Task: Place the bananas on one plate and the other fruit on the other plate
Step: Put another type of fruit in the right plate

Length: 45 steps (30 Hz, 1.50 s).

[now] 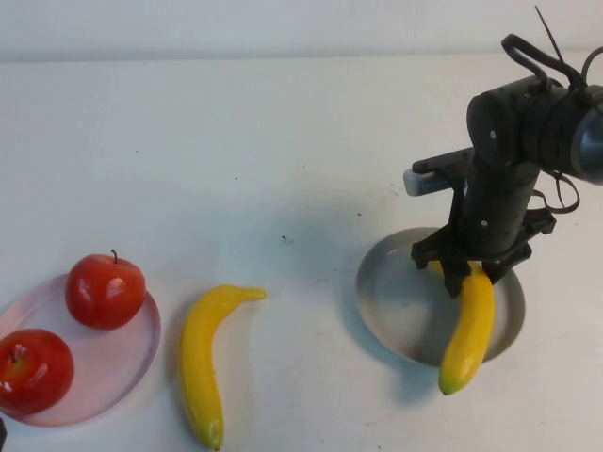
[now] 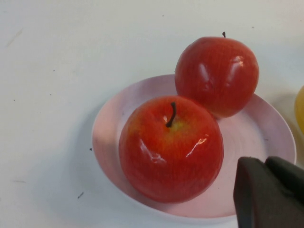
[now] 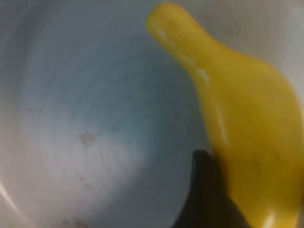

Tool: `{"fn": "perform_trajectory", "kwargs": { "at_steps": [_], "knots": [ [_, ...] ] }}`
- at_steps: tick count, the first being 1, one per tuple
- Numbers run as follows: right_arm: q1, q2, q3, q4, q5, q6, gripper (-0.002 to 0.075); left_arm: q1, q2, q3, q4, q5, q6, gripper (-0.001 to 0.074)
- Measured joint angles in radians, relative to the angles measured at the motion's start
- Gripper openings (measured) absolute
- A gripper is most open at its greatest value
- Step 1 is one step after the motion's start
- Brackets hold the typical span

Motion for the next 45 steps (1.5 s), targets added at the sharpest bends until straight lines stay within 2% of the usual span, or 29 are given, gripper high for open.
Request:
{"fn": "perform_trajectory", "kwargs": {
  "at_steps": [6,10,14,19,26,30,36,45],
  "knots": [
    [0.0,0.004,-0.063,-0.031,0.061,0.002,0.0449,0.0,0.0,0.0,0.0,0.0,0.0,0.0004],
    [0.0,0.004,-0.17,0.001,0.071,0.002,0.0456,0.0,0.0,0.0,0.0,0.0,0.0,0.0004],
    [0.008,0.004,-0.251,0.161,0.073,0.002,0.0435,0.0,0.0,0.0,0.0,0.0,0.0,0.0004],
    [0.112,0.004,-0.268,0.244,0.076,0.002,0.0428,0.0,0.0,0.0,0.0,0.0,0.0,0.0004],
    [0.347,0.017,-0.268,0.261,0.08,0.04,0.0428,0.0,0.0,0.0,0.0,0.0,0.0,0.0004],
    [0.443,0.039,-0.269,0.263,0.035,0.102,0.0428,0.0,0.0,0.0,0.0,0.0,0.0,0.0004],
    [0.507,0.11,-0.285,0.271,-0.027,0.154,0.046,0.0,0.0,0.0,0.0,0.0,0.0,0.0004],
    [0.51,0.23,-0.4,0.309,-0.023,0.175,0.0469,0.0,0.0,0.0,0.0,0.0,0.0,0.0004]
  ]
}}
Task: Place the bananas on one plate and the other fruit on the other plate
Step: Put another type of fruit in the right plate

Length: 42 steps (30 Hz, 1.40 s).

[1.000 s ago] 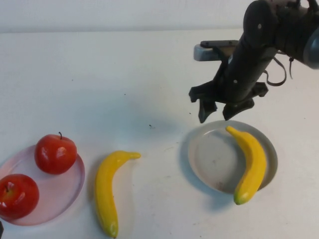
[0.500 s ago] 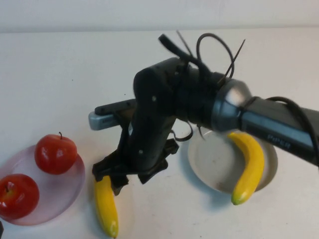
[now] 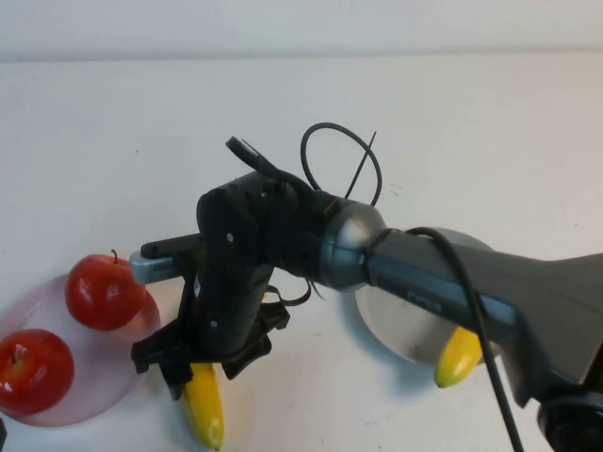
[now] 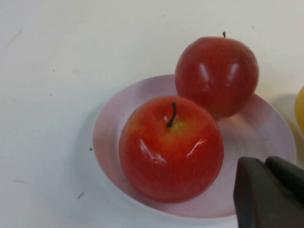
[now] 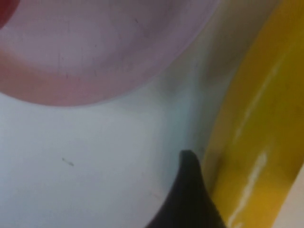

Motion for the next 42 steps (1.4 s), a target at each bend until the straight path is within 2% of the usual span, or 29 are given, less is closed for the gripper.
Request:
{"fn": "perform_trajectory", "kwargs": {
  "at_steps": [7,13,26,29,33,37,42],
  "knots": [
    [0.0,0.061,-0.055,-0.043,0.052,0.002,0.0451,0.0,0.0,0.0,0.0,0.0,0.0,0.0004],
    [0.0,0.062,-0.064,-0.064,0.088,0.003,0.0306,0.0,0.0,0.0,0.0,0.0,0.0,0.0004],
    [-0.014,0.011,-0.185,-0.148,0.106,-0.035,0.0307,0.0,0.0,0.0,0.0,0.0,0.0,0.0004],
    [-0.058,-0.054,-0.177,-0.163,0.111,-0.039,0.0307,0.0,0.0,0.0,0.0,0.0,0.0,0.0004],
    [-0.171,-0.142,-0.131,-0.18,0.112,-0.039,0.0307,0.0,0.0,0.0,0.0,0.0,0.0,0.0004],
    [-0.287,-0.22,-0.019,-0.188,0.112,-0.027,0.0307,0.0,0.0,0.0,0.0,0.0,0.0,0.0004],
    [-0.365,-0.26,0.153,-0.192,0.112,-0.019,0.0307,0.0,0.0,0.0,0.0,0.0,0.0,0.0004]
  ]
}}
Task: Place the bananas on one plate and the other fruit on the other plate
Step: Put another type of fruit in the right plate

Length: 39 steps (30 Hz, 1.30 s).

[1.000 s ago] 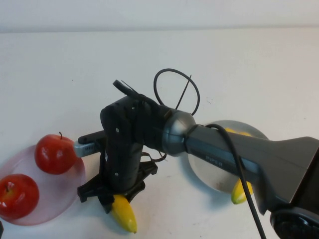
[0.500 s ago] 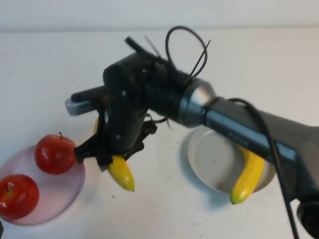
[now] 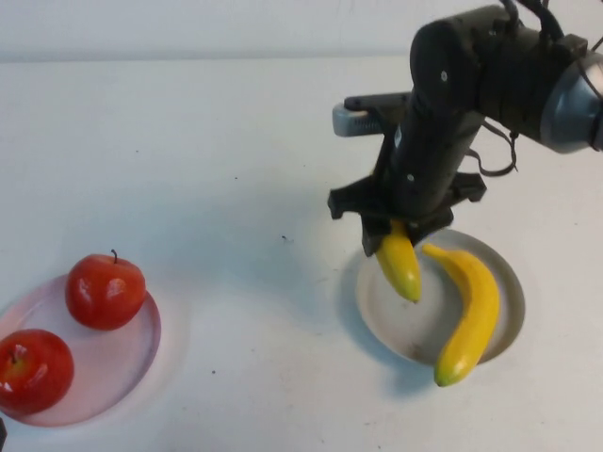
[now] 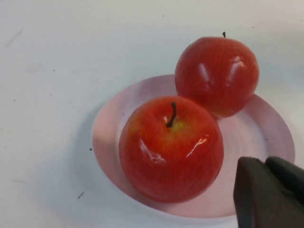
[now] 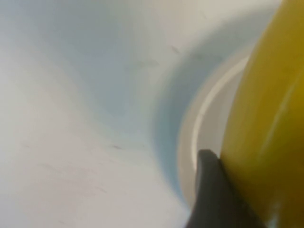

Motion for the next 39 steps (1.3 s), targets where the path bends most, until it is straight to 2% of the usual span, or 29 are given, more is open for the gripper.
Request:
{"fn": "perform_trajectory", "kwargs": {
  "at_steps": [5,17,23,27,30,33,39],
  "knots": [
    [-0.018,0.017,0.096,-0.011,0.0,0.018,0.0307,0.0,0.0,0.0,0.0,0.0,0.0,0.0004],
    [-0.035,0.084,0.108,-0.009,-0.008,0.026,0.0312,0.0,0.0,0.0,0.0,0.0,0.0,0.0004],
    [-0.035,0.084,0.108,0.001,-0.008,0.026,0.0465,0.0,0.0,0.0,0.0,0.0,0.0,0.0004],
    [-0.035,0.082,0.108,0.005,-0.008,0.026,0.0477,0.0,0.0,0.0,0.0,0.0,0.0,0.0004],
    [-0.035,0.059,0.108,0.02,-0.008,0.021,0.0449,0.0,0.0,0.0,0.0,0.0,0.0,0.0004],
    [-0.035,0.012,0.108,0.057,-0.008,-0.02,0.0377,0.0,0.0,0.0,0.0,0.0,0.0,0.0004],
    [-0.035,-0.122,0.108,0.127,-0.008,-0.15,0.0141,0.0,0.0,0.0,0.0,0.0,0.0,0.0004]
  ]
}}
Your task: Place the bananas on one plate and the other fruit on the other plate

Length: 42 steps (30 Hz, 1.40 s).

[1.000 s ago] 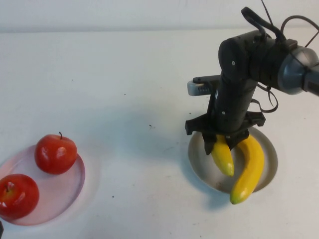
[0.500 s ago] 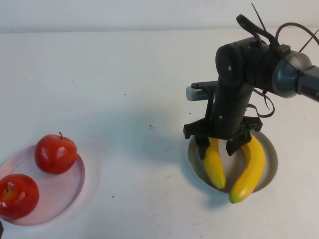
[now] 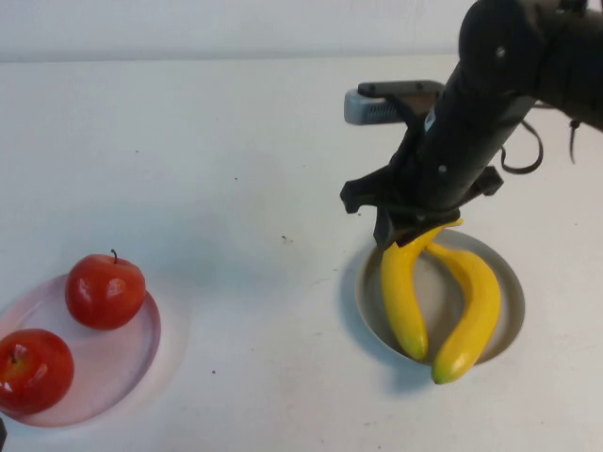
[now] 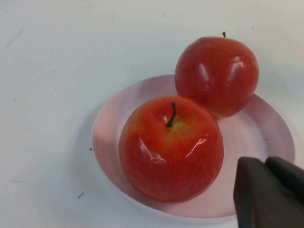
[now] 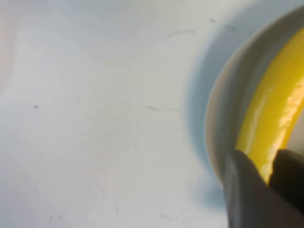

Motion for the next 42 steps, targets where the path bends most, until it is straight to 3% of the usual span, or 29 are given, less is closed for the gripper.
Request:
{"fn": "perform_trajectory", "kwargs": {
  "at_steps": [2,6,14,24,28,34,42],
  "knots": [
    [0.0,-0.056,0.005,0.0,0.0,-0.032,0.0071,0.0,0.0,0.0,0.0,0.0,0.0,0.0004],
    [0.0,-0.196,0.058,-0.002,0.002,-0.049,0.0003,0.0,0.0,0.0,0.0,0.0,0.0,0.0004],
    [0.0,-0.462,0.233,-0.05,0.022,-0.074,-0.0014,0.0,0.0,0.0,0.0,0.0,0.0,0.0004],
    [0.0,-0.55,0.375,-0.115,0.016,-0.078,-0.0015,0.0,0.0,0.0,0.0,0.0,0.0,0.0004],
    [0.0,-0.566,0.511,-0.165,-0.189,-0.078,-0.0015,0.0,0.0,0.0,0.0,0.0,0.0,0.0004],
    [-0.014,-0.703,0.841,-0.38,-0.565,-0.078,-0.0015,0.0,0.0,0.0,0.0,0.0,0.0,0.0004],
    [-0.263,-1.04,1.19,-0.268,-0.873,-0.078,-0.0015,0.0,0.0,0.0,0.0,0.0,0.0,0.0004]
  ]
}}
